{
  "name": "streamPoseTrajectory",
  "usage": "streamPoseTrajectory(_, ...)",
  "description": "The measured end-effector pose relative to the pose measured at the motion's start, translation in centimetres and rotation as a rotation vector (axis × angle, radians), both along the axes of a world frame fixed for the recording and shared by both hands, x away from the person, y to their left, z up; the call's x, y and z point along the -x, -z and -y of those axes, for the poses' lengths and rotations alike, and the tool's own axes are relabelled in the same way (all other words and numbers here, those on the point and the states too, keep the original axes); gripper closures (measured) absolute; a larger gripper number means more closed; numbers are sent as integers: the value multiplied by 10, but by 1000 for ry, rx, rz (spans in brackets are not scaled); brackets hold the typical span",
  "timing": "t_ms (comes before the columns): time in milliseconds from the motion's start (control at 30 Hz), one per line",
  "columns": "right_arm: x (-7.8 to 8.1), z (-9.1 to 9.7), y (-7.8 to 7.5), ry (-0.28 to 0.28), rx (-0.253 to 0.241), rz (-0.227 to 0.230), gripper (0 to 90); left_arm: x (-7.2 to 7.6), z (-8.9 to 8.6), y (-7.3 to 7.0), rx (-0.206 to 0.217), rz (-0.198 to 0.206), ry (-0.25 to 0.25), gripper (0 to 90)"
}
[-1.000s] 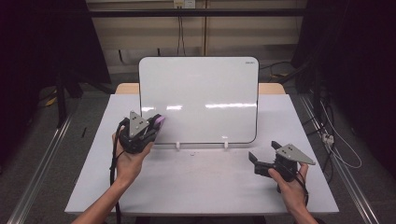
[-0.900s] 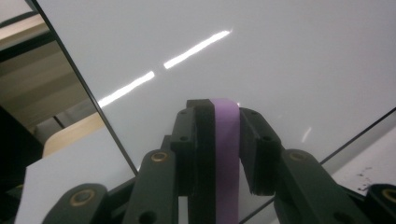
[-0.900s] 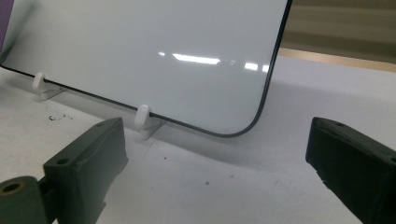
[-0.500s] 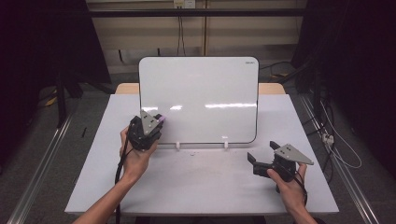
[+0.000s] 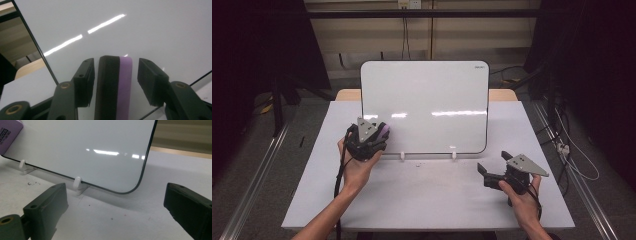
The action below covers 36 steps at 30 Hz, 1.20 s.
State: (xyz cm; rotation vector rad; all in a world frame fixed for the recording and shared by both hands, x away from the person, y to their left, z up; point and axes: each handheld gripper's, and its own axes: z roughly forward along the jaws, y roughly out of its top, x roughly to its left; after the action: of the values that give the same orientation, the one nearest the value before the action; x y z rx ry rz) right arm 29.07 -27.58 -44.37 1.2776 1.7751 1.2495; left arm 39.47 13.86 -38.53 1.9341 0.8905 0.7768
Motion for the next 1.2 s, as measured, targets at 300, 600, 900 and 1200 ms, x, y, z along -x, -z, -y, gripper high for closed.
streamPoseTrajectory(300, 0, 1, 0, 3, -3, 2, 46, 5, -7, -1, 71, 4, 14, 189)
streamPoseTrajectory(600, 1, 4, 0, 14, -5, 0, 46, 7, -10, -3, 134, -31, 53, 47)
streamPoseTrajectory(900, 3, 6, 1, 13, -4, -3, 46, 16, -24, -3, 216, -71, 44, 50)
streamPoseTrajectory(1200, 6, 8, 1, 26, 1, -2, 46, 33, -38, 1, 169, -72, 58, 69)
